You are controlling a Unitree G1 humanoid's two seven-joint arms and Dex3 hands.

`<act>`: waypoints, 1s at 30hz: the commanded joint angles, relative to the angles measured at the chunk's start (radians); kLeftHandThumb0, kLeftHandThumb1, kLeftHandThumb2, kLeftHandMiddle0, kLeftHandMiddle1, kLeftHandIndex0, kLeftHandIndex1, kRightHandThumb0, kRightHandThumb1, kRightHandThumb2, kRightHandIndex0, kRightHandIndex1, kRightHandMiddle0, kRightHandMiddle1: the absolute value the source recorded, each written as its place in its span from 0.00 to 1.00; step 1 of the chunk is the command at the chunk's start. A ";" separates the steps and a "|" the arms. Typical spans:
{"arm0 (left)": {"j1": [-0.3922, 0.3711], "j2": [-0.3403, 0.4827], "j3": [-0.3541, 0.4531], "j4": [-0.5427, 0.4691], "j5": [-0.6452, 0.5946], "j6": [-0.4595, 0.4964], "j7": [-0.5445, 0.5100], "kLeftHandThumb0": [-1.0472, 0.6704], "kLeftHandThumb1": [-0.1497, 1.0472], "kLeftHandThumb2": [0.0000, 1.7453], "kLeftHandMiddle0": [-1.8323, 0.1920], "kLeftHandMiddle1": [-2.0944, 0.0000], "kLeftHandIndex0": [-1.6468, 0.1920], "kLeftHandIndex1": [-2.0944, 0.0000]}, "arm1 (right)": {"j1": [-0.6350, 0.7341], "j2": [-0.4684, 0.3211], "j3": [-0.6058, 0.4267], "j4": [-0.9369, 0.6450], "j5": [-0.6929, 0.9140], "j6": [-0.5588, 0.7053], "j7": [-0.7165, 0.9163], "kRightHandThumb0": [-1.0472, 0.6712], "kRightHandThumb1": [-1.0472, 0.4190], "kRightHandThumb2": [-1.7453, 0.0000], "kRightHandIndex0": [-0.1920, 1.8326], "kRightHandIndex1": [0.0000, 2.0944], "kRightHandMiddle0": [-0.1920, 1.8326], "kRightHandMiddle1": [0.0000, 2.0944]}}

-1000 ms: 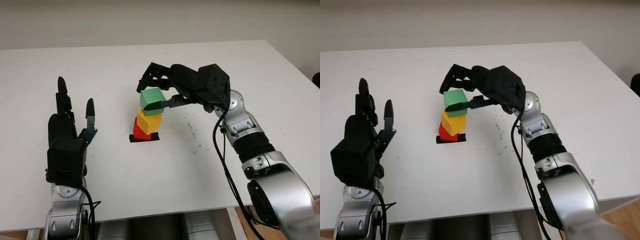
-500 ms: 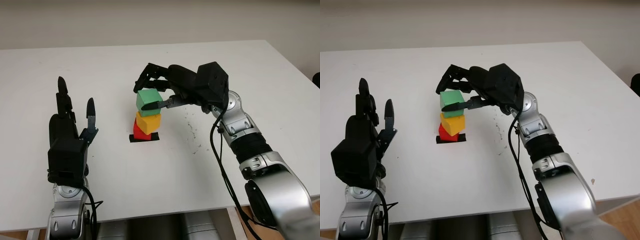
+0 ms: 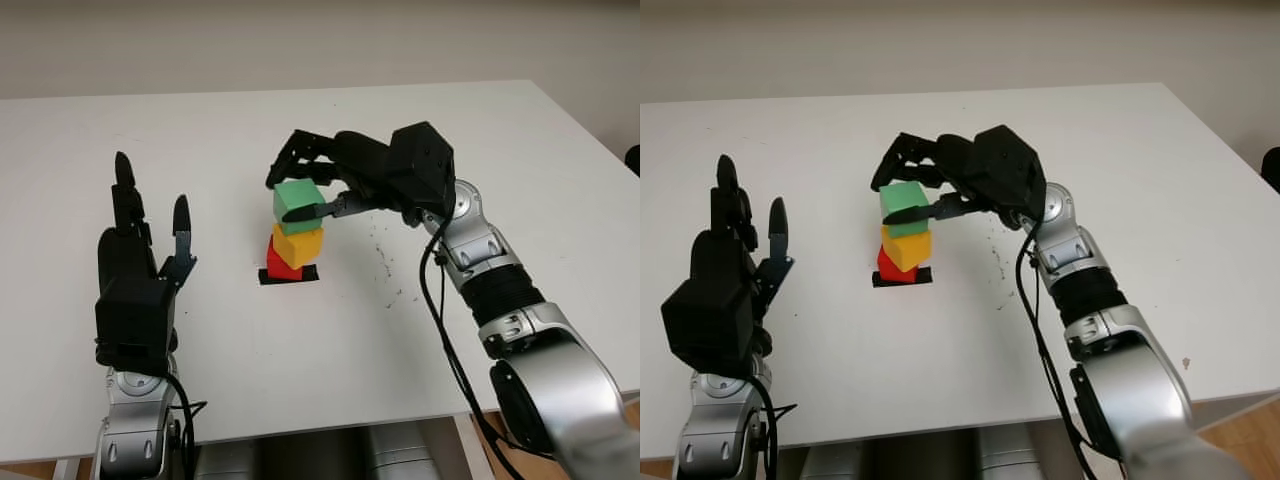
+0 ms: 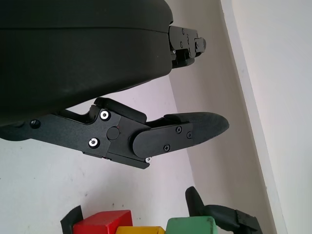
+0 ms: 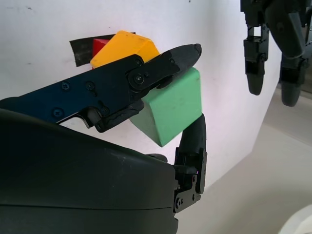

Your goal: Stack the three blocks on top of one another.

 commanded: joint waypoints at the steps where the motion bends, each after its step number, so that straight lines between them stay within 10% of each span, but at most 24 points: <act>1: 0.001 0.003 -0.002 0.000 0.003 -0.014 0.002 0.25 1.00 0.32 0.93 0.97 0.93 0.98 | -0.032 -0.012 0.003 -0.014 -0.002 0.007 0.010 0.22 0.09 0.97 0.16 0.00 0.12 0.49; 21: 0.000 -0.003 -0.003 -0.006 0.009 0.005 0.002 0.25 1.00 0.31 0.93 0.98 0.93 0.98 | -0.048 -0.027 -0.048 -0.109 0.084 0.072 0.088 0.16 0.10 0.97 0.00 0.00 0.00 0.00; 30: -0.012 0.007 0.016 0.009 -0.009 -0.004 -0.002 0.24 1.00 0.31 0.93 0.97 0.92 0.97 | -0.005 -0.035 -0.179 -0.199 0.175 0.159 -0.050 0.09 0.00 0.61 0.00 0.00 0.00 0.00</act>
